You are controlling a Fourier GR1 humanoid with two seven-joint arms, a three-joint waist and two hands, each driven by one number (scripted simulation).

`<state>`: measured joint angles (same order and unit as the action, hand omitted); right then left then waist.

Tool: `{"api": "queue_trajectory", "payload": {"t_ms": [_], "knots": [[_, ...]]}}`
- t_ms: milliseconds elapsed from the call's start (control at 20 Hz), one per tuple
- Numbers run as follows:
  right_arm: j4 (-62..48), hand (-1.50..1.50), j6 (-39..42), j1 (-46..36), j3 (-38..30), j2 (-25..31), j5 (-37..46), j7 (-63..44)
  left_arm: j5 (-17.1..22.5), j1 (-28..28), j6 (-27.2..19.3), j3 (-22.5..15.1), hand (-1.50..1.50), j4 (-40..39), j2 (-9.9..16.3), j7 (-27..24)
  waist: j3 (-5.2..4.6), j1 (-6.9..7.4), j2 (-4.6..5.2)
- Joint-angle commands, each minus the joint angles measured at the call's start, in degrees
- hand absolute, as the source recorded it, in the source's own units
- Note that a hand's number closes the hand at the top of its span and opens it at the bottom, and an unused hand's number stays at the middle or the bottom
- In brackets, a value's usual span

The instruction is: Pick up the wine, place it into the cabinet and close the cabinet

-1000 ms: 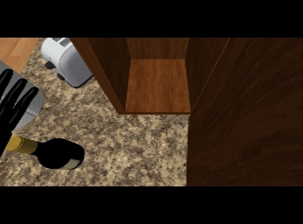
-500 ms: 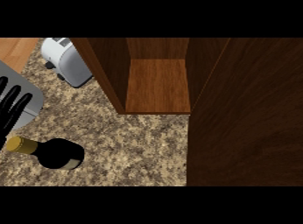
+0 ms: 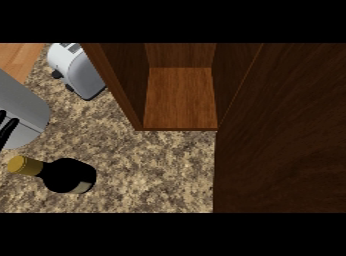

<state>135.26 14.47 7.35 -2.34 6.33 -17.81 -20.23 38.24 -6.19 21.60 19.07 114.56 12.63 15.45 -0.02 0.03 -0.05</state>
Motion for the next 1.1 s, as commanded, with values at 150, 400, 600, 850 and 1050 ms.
{"api": "queue_trajectory", "payload": {"t_ms": [150, 400, 600, 850, 1050], "knots": [[3.2, -1.5, -0.4, 0.9, 0.5, -0.9, 0.8, -2.2, -0.6, -2.1, 5.8, 4.3, -1.5, -4.8, 1.4, -2.5, 0.01, -0.02, -0.01], [1.9, -1.5, -0.4, -1.2, 0.8, -1.1, 0.9, -2.9, -2.6, -4.1, 10.4, 6.1, -1.5, -9.2, 1.6, -5.4, 0.01, 0.06, 0.0], [-4.1, -1.5, 0.6, -5.3, -1.8, -0.6, -0.1, 0.0, -5.6, -2.9, 9.9, 4.9, -1.5, -10.9, -0.3, -6.6, 0.02, 0.1, 0.02], [-0.3, -1.5, -1.2, -5.8, 0.5, -1.0, 1.5, -3.7, -13.9, 4.7, 13.8, 5.6, -1.5, -29.3, 1.0, -16.5, -0.02, -0.25, 0.1], [2.1, -1.5, -1.1, -3.8, 1.3, -1.6, 1.4, -4.3, -14.6, 4.7, 14.9, 7.6, -1.5, -32.1, 3.1, -18.6, 0.0, -0.19, 0.06]]}}
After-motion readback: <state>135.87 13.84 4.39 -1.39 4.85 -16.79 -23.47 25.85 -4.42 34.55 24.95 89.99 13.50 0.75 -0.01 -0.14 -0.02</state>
